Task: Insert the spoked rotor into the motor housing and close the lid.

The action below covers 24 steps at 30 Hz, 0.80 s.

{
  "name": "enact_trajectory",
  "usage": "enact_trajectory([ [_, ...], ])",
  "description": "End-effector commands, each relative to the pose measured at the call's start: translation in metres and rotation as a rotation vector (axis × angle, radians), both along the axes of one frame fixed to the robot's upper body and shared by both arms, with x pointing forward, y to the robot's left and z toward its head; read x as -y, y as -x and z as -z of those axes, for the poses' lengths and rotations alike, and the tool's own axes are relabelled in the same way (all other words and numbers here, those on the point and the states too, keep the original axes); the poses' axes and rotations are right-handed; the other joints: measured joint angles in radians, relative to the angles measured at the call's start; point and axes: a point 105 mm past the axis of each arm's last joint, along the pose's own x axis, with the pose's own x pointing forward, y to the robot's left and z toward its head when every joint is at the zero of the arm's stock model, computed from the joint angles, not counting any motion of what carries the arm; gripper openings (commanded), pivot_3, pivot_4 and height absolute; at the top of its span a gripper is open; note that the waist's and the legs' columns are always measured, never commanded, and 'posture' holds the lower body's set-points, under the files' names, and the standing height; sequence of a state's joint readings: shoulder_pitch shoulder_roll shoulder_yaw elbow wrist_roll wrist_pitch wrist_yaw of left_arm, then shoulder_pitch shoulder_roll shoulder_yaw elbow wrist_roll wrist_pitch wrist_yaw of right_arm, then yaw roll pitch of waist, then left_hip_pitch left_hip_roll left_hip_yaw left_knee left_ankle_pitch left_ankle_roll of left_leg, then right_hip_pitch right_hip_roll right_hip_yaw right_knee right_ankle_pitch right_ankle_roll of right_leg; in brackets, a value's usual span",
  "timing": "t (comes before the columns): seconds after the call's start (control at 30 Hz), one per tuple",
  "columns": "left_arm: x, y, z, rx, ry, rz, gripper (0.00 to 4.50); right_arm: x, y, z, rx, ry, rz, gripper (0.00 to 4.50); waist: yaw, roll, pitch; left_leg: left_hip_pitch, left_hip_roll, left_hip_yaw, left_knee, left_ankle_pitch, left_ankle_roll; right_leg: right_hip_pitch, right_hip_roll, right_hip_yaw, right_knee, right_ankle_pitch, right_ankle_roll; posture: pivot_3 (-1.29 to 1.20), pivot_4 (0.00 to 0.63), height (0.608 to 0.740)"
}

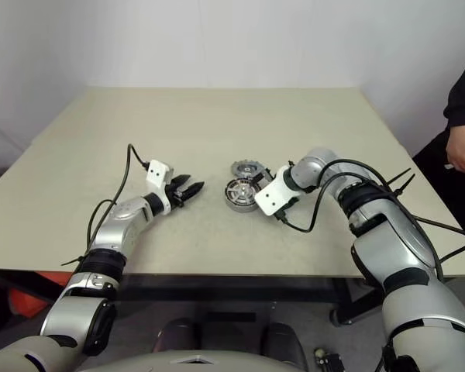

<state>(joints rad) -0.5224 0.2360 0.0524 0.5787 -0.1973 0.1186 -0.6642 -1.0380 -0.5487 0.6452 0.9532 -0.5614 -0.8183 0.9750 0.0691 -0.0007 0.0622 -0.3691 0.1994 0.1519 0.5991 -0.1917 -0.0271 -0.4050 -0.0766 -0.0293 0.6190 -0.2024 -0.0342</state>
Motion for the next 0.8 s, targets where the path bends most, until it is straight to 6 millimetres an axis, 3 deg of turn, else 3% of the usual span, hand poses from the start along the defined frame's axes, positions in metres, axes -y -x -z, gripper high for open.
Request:
enact_trajectory([
  [0.03, 0.001, -0.005, -0.017, 0.060, 0.006, -0.003, 2.94, 0.001, -0.003, 0.002, 0.007, 0.026, 0.004, 2.77, -0.001, 0.000, 0.000, 0.000, 0.000, 0.000, 0.000, 0.000, 0.000, 0.000, 0.000, 0.000, 0.000, 0.000, 0.000, 0.00, 0.000, 0.740],
  [0.1, 0.001, -0.005, -0.017, 0.061, 0.006, -0.004, 2.94, 0.001, -0.004, 0.004, 0.013, 0.051, -0.008, 2.09, -0.001, 0.000, 0.000, 0.001, 0.000, 0.000, 0.000, 0.001, -0.001, 0.000, 0.000, 0.000, 0.001, 0.000, -0.001, 0.00, 0.000, 0.740],
  [0.47, 0.001, 0.000, -0.011, 0.055, 0.025, -0.031, 2.94, -0.010, -0.018, -0.005, 0.054, 0.073, 0.008, 2.09, -0.021, 0.000, 0.000, 0.002, 0.002, 0.000, 0.000, 0.001, -0.002, 0.000, 0.001, 0.000, 0.002, 0.001, -0.001, 0.00, 0.000, 0.740],
  [0.67, -0.001, 0.003, -0.009, 0.055, 0.030, -0.054, 2.94, -0.017, -0.023, -0.012, 0.068, -0.002, 0.042, 0.20, -0.029, 0.000, 0.000, 0.002, 0.002, 0.000, 0.000, 0.001, -0.002, -0.001, 0.002, 0.000, 0.002, 0.001, -0.001, 0.00, 0.000, 0.740],
  [0.8, -0.003, 0.003, -0.008, 0.052, 0.030, -0.063, 2.94, -0.018, -0.028, -0.020, 0.040, -0.100, 0.124, 0.01, -0.028, 0.000, 0.000, 0.000, 0.002, 0.000, 0.000, 0.001, -0.002, -0.002, 0.002, 0.000, 0.002, 0.001, -0.001, 0.00, 0.000, 0.740],
])
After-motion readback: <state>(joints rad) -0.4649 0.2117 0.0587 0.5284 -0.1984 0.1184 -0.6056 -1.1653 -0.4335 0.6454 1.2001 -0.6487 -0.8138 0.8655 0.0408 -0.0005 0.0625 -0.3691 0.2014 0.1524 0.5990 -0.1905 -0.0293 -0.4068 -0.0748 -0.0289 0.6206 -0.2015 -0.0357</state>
